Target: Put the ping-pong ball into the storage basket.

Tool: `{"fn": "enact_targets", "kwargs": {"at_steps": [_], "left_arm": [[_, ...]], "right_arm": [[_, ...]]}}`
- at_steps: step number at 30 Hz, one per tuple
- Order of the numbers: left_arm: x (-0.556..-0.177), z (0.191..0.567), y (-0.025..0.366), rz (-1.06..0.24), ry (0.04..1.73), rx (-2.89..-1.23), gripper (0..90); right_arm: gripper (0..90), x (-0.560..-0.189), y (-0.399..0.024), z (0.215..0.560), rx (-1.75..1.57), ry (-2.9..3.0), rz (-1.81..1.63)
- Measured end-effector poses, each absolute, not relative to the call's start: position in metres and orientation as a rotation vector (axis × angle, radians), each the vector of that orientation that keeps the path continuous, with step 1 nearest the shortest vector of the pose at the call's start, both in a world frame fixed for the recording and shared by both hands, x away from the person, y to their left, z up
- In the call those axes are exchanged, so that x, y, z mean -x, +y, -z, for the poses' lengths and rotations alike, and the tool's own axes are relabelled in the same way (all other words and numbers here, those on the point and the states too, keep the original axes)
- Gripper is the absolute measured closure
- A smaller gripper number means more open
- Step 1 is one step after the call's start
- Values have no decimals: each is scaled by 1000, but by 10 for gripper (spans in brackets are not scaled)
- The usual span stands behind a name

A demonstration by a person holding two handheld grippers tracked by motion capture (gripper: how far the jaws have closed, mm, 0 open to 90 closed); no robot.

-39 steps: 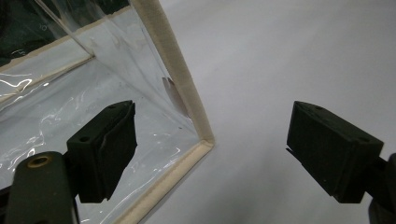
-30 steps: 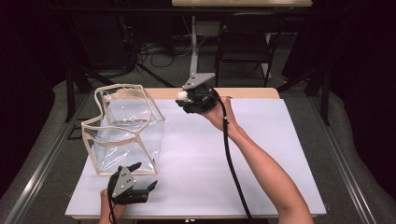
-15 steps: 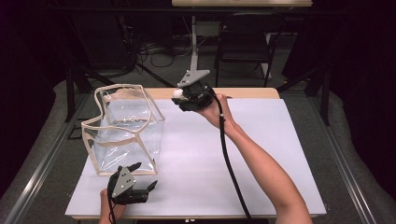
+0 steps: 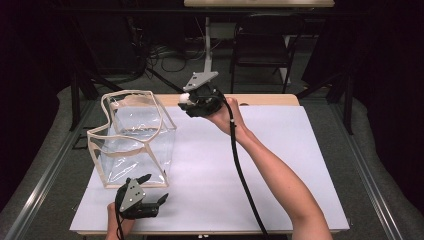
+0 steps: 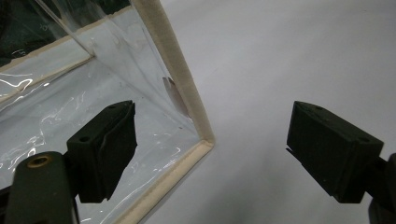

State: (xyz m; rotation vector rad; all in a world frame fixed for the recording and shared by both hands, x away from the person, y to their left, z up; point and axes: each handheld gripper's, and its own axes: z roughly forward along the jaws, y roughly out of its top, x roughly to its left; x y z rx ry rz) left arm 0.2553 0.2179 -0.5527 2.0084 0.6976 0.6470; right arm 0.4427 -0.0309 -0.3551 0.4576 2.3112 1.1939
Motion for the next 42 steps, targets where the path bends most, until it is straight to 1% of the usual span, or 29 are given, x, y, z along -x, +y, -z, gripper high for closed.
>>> {"fn": "enact_targets", "kwargs": {"at_steps": [42], "left_arm": [[-255, 553, 218, -644, 701, -2004, 161]], "right_arm": [[508, -444, -4, 336, -410, 2318, -1195]]}}
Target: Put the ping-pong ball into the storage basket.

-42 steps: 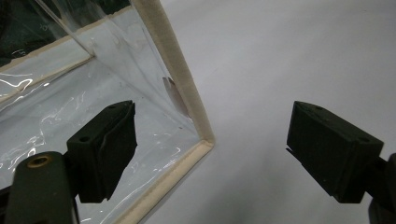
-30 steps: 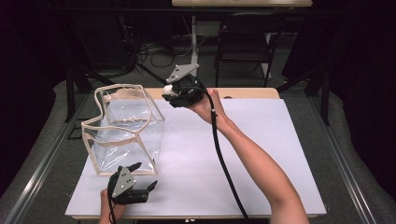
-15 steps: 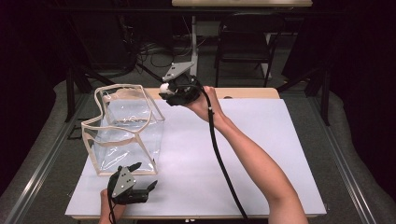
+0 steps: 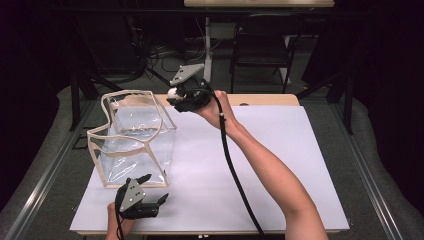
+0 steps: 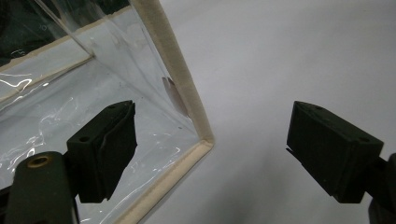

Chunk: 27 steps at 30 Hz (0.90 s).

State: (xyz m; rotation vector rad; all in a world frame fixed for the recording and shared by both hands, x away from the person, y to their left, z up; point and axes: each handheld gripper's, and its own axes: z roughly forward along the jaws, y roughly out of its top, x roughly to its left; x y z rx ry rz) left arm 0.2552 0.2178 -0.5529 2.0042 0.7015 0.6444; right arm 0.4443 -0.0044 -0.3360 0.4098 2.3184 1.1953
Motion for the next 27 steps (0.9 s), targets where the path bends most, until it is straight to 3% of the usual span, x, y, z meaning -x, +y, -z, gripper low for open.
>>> {"fn": "enact_targets", "kwargs": {"at_steps": [27], "left_arm": [[-255, 553, 218, -645, 702, -2006, 160]], "right_arm": [[508, -443, 14, 331, -372, 2337, -1169]]}}
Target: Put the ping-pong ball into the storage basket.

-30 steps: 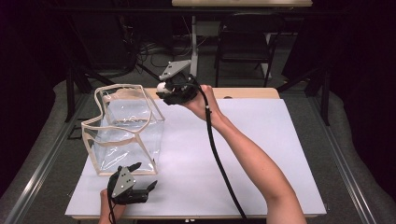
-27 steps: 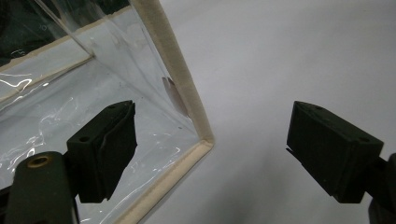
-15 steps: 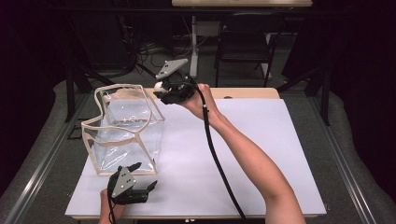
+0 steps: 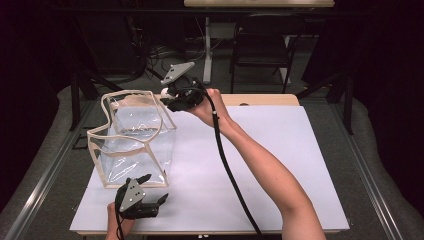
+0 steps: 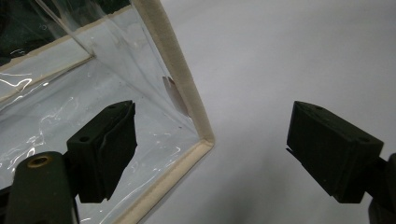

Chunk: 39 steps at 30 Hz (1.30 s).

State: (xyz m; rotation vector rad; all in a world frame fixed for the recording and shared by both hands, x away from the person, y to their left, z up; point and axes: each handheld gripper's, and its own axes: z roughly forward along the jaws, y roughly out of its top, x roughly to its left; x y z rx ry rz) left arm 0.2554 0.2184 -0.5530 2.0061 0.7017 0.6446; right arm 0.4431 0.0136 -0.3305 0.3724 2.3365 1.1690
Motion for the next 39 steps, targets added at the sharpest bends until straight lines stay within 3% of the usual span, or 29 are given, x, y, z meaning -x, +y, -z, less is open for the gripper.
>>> {"fn": "enact_targets", "kwargs": {"at_steps": [39], "left_arm": [[-256, 553, 218, -642, 702, -2004, 160]], "right_arm": [[508, -439, 47, 332, -317, 2400, -1142]]}}
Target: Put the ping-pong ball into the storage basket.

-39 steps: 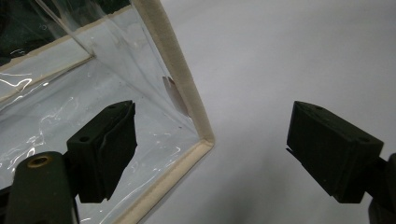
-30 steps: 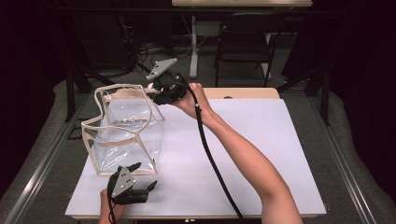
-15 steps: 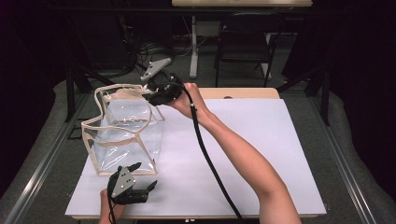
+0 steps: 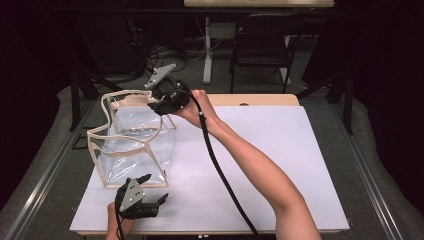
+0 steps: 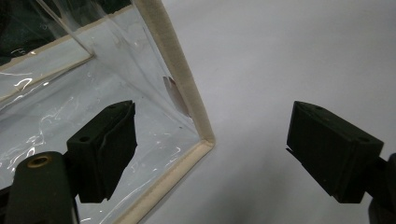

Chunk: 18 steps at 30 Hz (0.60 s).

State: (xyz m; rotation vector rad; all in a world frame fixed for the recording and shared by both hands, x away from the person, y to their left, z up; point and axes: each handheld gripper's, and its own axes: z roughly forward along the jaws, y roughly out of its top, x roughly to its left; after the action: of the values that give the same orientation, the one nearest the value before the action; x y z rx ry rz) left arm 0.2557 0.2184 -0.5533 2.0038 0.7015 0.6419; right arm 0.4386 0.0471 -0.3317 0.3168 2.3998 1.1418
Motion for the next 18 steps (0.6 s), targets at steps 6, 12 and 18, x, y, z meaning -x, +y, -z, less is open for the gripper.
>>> {"fn": "enact_targets", "kwargs": {"at_steps": [6, 12, 18], "left_arm": [[-255, 553, 219, -643, 702, -2004, 160], [-255, 553, 219, -644, 704, -2003, 160], [-255, 553, 219, -642, 703, -2002, 161]], "right_arm": [[508, -437, 52, 333, -311, 2415, -1136], [507, -437, 56, 336, -306, 2435, -1124], [507, -436, 59, 338, -307, 2457, -1108]]}}
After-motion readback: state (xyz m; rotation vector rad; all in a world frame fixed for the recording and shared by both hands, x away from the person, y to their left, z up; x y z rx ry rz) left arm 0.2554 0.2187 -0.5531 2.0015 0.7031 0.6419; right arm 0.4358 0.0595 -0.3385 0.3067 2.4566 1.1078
